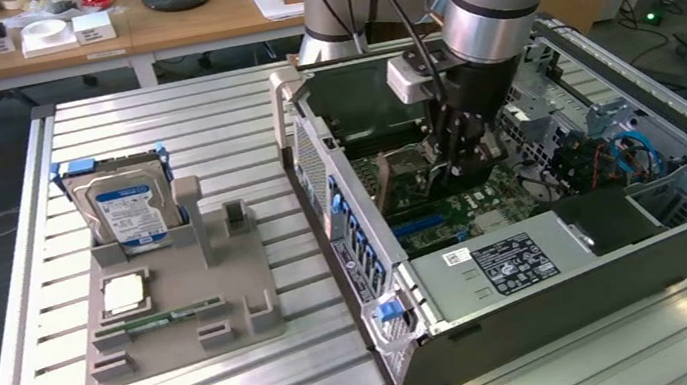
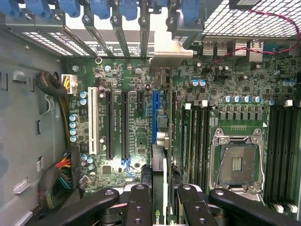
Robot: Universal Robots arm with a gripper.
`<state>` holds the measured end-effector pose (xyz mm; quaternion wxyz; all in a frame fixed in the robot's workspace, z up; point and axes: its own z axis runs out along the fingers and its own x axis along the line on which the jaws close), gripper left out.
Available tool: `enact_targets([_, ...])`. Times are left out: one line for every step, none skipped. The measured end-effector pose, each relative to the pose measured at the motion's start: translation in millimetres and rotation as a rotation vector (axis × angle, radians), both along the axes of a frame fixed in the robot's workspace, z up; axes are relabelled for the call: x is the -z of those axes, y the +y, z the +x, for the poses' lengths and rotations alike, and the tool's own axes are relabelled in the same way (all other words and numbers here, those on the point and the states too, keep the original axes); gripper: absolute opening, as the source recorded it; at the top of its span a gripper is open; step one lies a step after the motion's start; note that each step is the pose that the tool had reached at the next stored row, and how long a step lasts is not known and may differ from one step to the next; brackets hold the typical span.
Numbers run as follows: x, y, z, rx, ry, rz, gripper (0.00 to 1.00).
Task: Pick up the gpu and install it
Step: 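Insert the gpu into the slot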
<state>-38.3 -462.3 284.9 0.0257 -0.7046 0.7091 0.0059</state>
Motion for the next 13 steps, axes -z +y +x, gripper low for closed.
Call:
enact_targets([0.6,0.0,-0.1,0.0,0.0,0.0,0.26])
enact_targets([0.5,0.0,0.0,0.0,0.0001,-0.0002,0.26])
enact_targets([0.6,0.0,-0.1,0.0,0.0,-0.0002,0.26])
enact_targets([0.6,0.0,-0.1,0.0,0.0001,-0.0002,0.26])
enact_targets([0.6,0.0,-0.4,0.0,0.0,-0.0002,0.26])
enact_targets([0.7,-0.1,-1.2,0.0,0.0,0.0,0.26])
enact_targets([0.7,-0.3,-1.9,0.0,-0.0001,0.0,0.26])
enact_targets([0.7,-0.6,-2.4,0.0,0.0,0.0,0.26])
enact_targets([0.7,-1.4,-2.6,0.0,0.0,-0.0001,0.26])
enact_targets([0.7,-2.5,-2.6,0.0,0.0,-0.0001,0.26])
enact_targets([0.8,-3.8,-2.7,0.0,0.0,0.0,0.26])
enact_targets([1.0,-4.9,-2.7,0.0,0.0,0.0,0.26])
enact_targets([1.6,-5.1,-2.9,0.0,-0.0001,0.0002,0.26])
